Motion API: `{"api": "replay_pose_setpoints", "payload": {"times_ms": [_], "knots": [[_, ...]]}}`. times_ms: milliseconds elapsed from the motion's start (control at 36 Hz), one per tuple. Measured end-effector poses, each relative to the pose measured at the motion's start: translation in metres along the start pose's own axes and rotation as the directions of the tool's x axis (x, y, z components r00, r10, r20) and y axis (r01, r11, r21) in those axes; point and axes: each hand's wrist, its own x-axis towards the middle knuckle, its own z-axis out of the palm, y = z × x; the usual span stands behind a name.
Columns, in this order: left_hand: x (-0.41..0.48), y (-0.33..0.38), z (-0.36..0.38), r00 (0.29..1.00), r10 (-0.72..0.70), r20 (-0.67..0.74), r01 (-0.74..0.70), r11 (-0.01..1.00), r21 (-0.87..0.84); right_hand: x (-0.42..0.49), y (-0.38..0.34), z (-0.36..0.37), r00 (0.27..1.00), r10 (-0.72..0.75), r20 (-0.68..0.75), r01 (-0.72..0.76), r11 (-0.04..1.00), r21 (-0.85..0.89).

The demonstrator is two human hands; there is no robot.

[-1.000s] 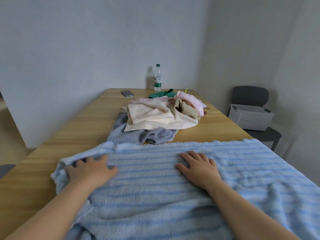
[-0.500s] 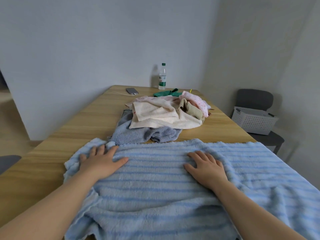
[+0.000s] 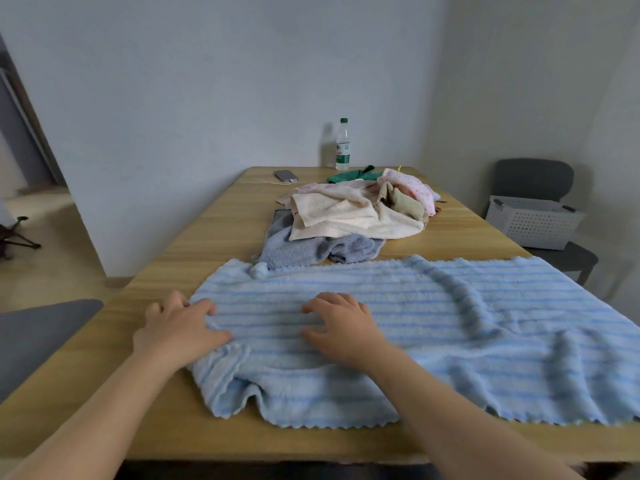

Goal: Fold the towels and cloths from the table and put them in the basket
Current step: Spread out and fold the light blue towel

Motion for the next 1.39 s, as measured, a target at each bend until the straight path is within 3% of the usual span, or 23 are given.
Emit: {"api": "replay_pose_setpoints", "payload": {"times_ms": [139, 306, 389, 500, 583, 639, 694, 750, 806, 944, 1000, 1083, 1167, 1250, 1306, 1389], "knots": [[-0.012, -0.018, -0.01, 0.996, 0.004, 0.085, 0.015, 0.973, -0.229, -0.012, -0.01, 0.008, 0.999, -0.014, 0.041, 0.014, 1.0, 0.005], [-0.018, -0.043, -0.016, 0.972, 0.218, 0.088, -0.147, 0.854, -0.498, -0.021, -0.015, 0.005, 0.998, 0.025, 0.058, -0.027, 0.999, 0.029], [-0.012, -0.063, -0.015, 0.979, 0.206, 0.009, -0.183, 0.89, -0.418, -0.025, -0.014, 0.0, 0.998, 0.03, 0.046, -0.034, 0.996, 0.079], [-0.02, -0.06, -0.019, 0.965, 0.162, -0.205, -0.171, 0.985, -0.026, -0.03, -0.011, -0.006, 0.998, 0.057, 0.004, -0.057, 0.993, 0.105], [-0.037, -0.029, -0.015, 0.896, 0.285, -0.342, -0.34, 0.934, -0.113, -0.033, -0.008, -0.003, 0.996, 0.054, -0.069, -0.047, 0.994, 0.095], [-0.043, -0.009, -0.008, 0.878, 0.412, -0.243, -0.462, 0.862, -0.208, -0.035, -0.006, -0.001, 0.993, 0.044, -0.106, -0.034, 0.996, 0.086], [-0.045, 0.006, 0.002, 0.876, 0.482, -0.004, -0.469, 0.85, -0.238, -0.038, -0.005, 0.0, 0.995, 0.037, -0.094, -0.031, 0.998, 0.062], [-0.045, 0.013, 0.013, 0.867, 0.438, 0.237, -0.439, 0.897, -0.049, -0.041, -0.003, -0.001, 0.998, 0.03, -0.059, -0.026, 0.998, 0.059], [-0.045, 0.012, 0.018, 0.863, 0.36, 0.354, -0.436, 0.885, 0.163, -0.046, 0.0, -0.005, 1.0, 0.015, -0.015, -0.013, 0.997, 0.078], [-0.036, 0.001, -0.008, 0.788, 0.276, 0.551, -0.423, 0.892, 0.159, -0.064, 0.009, -0.02, 1.0, 0.019, 0.004, -0.02, 0.969, 0.246], [-0.036, 0.011, -0.017, 0.821, 0.276, 0.5, -0.4, 0.903, 0.157, -0.071, 0.016, -0.025, 0.997, 0.043, -0.066, -0.024, 0.963, 0.268], [-0.044, 0.046, -0.011, 0.915, 0.359, 0.183, -0.377, 0.924, 0.072, -0.082, 0.031, -0.032, 0.975, 0.119, -0.188, -0.073, 0.969, 0.237], [-0.058, 0.09, 0.011, 0.852, 0.521, -0.05, -0.523, 0.846, -0.102, -0.094, 0.053, -0.039, 0.916, 0.234, -0.326, -0.189, 0.968, 0.164], [-0.07, 0.122, 0.036, 0.777, 0.627, 0.061, -0.623, 0.779, -0.072, -0.11, 0.077, -0.047, 0.836, 0.387, -0.388, -0.408, 0.912, 0.029], [-0.072, 0.13, 0.053, 0.793, 0.571, 0.21, -0.592, 0.805, 0.047, -0.123, 0.092, -0.051, 0.835, 0.478, -0.273, -0.512, 0.856, -0.067], [-0.073, 0.132, 0.066, 0.813, 0.51, 0.28, -0.564, 0.809, 0.165, -0.141, 0.106, -0.051, 0.85, 0.508, -0.139, -0.526, 0.832, -0.178]]}}
